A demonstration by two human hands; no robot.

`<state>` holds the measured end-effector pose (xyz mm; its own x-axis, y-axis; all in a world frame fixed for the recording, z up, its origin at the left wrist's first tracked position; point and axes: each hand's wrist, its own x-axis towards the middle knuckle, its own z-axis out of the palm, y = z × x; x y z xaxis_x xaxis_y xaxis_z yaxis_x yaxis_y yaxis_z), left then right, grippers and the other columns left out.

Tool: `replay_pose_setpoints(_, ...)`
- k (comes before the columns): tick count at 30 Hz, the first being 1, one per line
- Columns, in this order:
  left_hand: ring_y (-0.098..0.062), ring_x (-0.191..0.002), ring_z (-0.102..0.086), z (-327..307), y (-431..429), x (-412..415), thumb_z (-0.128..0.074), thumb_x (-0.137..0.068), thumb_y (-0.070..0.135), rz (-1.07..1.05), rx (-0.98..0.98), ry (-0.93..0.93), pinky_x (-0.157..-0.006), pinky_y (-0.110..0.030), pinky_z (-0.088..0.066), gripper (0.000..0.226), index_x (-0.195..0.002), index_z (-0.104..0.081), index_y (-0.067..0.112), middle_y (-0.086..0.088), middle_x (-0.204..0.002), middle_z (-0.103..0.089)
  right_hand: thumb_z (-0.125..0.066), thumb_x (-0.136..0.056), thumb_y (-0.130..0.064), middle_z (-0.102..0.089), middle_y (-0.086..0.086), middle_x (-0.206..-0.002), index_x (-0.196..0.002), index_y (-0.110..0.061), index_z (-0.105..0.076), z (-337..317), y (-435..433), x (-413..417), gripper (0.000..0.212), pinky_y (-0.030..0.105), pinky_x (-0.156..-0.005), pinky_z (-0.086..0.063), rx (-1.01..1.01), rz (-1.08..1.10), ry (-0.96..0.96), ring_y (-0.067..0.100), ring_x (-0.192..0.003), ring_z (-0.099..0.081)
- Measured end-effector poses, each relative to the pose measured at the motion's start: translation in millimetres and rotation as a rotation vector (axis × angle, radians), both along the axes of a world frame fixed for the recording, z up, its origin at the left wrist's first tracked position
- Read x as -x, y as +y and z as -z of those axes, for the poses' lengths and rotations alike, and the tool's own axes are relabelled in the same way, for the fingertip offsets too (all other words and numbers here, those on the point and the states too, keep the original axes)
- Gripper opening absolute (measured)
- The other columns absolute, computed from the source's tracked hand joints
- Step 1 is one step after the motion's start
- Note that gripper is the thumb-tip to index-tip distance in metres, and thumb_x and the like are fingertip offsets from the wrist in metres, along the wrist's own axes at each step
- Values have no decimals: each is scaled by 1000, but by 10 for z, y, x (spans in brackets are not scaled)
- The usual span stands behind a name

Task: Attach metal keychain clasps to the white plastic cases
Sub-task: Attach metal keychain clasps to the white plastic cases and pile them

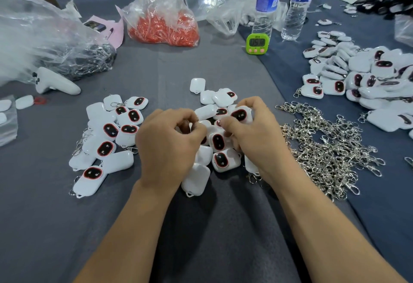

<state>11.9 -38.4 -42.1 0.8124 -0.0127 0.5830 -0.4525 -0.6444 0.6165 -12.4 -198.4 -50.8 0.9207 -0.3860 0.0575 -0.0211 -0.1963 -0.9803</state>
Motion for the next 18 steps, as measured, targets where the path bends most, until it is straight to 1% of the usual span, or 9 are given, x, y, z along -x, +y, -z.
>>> replay_pose_setpoints(1, -10, -60, -45, 21, 19, -17, -72, -70, 23, -11, -144, -74, -63, -24, -37, 7, -65, -68, 25, 10, -56, -55, -67, -70, -31, -66, -7, -71, -87, -37, -52, 8, -4, -17, 23, 45, -63, -48, -63, -4, 41, 19, -63, -58)
replay_pose_setpoints(3, -16, -62, -42, 55, 17, -41, -73, -70, 20, 53, -323, -119, -68, -30, -31, 9, -64, -67, 22, 9, -56, -52, -58, -70, -29, -69, -1, -76, -88, -35, -50, -4, -11, -28, 21, 41, -64, -43, -107, -14, 57, 18, -62, -58)
replay_pose_setpoints(4, -17, -62, -41, 63, 3, -48, -74, -71, 22, 97, -375, -110, -68, -30, -27, 11, -63, -66, 21, 11, -56, -48, -56, -70, -28, -70, 2, -79, -88, -35, -52, -15, -17, -21, 20, 41, -64, -44, -80, -28, 51, 18, -63, -58)
replay_pose_setpoints(6, -16, -64, -38, 85, -25, -59, -78, -73, 25, 170, -432, -64, -67, -30, -24, 19, -61, -64, 20, 14, -58, -37, -57, -72, -23, -68, -3, -74, -90, -34, -62, -35, -29, 6, 21, 40, -63, -47, 4, -80, 25, 16, -61, -57)
replay_pose_setpoints(9, -15, -67, -42, 114, -35, -74, -80, -75, 23, 243, -389, 5, -67, -29, -29, 12, -67, -71, 18, 16, -60, -40, -62, -80, -13, -66, -10, -71, -98, -33, -74, -54, -64, 29, 29, 36, -64, -50, 71, -122, -9, 13, -60, -55)
replay_pose_setpoints(12, -11, -69, -44, 129, -29, -79, -79, -75, 22, 297, -279, 76, -64, -22, -33, 4, -73, -76, 22, 17, -59, -50, -67, -86, -10, -67, -3, -71, -109, -34, -67, -47, -72, 32, 34, 40, -63, -51, 37, -109, 4, 17, -58, -56)
replay_pose_setpoints(14, -9, -70, -46, 131, -33, -82, -75, -74, 27, 310, -224, 110, -63, -15, -34, 2, -74, -77, 26, 20, -60, -54, -70, -87, -10, -65, -3, -67, -107, -33, -67, -42, -70, 27, 30, 42, -64, -50, 50, -111, 8, 17, -59, -54)
replay_pose_setpoints(17, -6, -72, -52, 129, -42, -86, -71, -72, 33, 317, -140, 155, -63, -11, -34, 6, -73, -76, 30, 17, -65, -61, -71, -90, -9, -62, -15, -63, -103, -30, -73, -80, -73, 25, 24, 32, -62, -44, 1, -93, -27, 7, -58, -50)
replay_pose_setpoints(18, -7, -72, -53, 127, -51, -87, -70, -71, 33, 317, -118, 168, -62, -12, -34, 6, -73, -76, 31, 16, -66, -62, -71, -89, -7, -63, -14, -63, -99, -28, -73, -93, -77, 31, 23, 31, -62, -44, -37, -93, -39, 7, -58, -51)
